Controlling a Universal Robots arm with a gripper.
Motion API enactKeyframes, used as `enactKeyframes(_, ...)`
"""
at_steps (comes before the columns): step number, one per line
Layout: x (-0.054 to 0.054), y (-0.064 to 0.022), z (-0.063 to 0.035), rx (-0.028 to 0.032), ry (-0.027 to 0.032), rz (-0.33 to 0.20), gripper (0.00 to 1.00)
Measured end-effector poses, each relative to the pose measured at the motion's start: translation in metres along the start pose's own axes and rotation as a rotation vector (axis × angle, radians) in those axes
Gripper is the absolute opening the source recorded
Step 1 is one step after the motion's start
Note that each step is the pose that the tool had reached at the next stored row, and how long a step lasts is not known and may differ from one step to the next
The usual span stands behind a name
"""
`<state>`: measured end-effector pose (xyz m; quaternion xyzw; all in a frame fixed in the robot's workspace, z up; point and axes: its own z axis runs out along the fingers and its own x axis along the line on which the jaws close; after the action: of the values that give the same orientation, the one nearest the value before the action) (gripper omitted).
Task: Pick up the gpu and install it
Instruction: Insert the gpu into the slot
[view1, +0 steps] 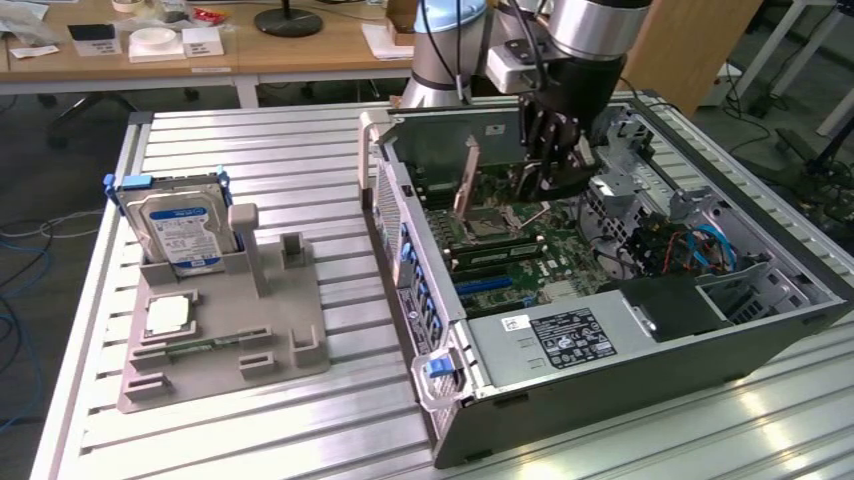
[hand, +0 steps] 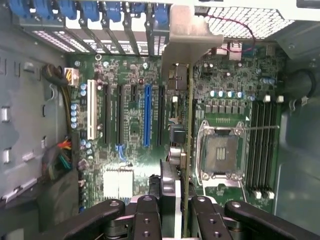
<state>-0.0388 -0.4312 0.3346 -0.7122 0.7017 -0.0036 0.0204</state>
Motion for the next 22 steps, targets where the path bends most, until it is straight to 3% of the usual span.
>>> enactKeyframes(5,0.004,0.0012,0.0074,0.0,-0.0001,0.001,0.28)
enactKeyframes(19,0.011,0.0211,0.0317,-0.0001,-0.0001,0.001,0.28)
enactKeyframes(22,0.021,0.0214,0.037,0.0,-0.0001,0.001,0.28)
